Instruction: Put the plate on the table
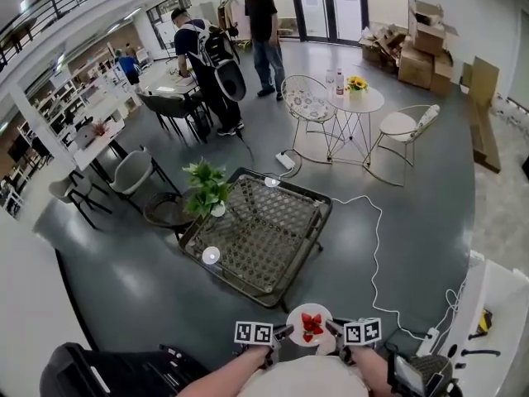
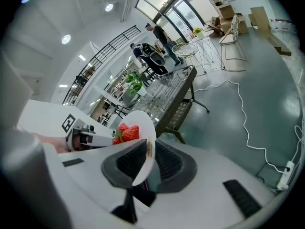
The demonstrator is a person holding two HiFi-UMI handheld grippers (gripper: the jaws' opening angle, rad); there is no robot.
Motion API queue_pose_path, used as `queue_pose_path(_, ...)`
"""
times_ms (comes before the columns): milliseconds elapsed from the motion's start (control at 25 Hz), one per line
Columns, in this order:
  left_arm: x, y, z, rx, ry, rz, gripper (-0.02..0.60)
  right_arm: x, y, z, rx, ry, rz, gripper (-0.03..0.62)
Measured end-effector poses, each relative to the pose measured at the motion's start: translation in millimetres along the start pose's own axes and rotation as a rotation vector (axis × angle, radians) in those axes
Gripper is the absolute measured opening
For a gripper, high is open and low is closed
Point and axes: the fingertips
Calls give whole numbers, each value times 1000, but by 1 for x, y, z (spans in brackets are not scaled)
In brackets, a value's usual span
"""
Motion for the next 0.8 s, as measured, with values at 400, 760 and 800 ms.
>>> queue_pose_path(400, 44, 38, -12, 22, -22, -85, 29, 57, 4, -36, 57, -54, 7, 58)
queue_pose_path(760, 62, 52, -11, 49, -57, -69, 29, 71, 15, -53, 75, -20, 39, 58)
queue_pose_path(800, 65, 56, -9, 47, -66, -66, 29, 74, 17, -56, 74, -17, 42, 58)
Point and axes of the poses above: the fingertips, and each gripper's own axes: y forward along the fingers, z to its left, x out of its top, and after that the axes turned 7 degrees about -x, right-handed
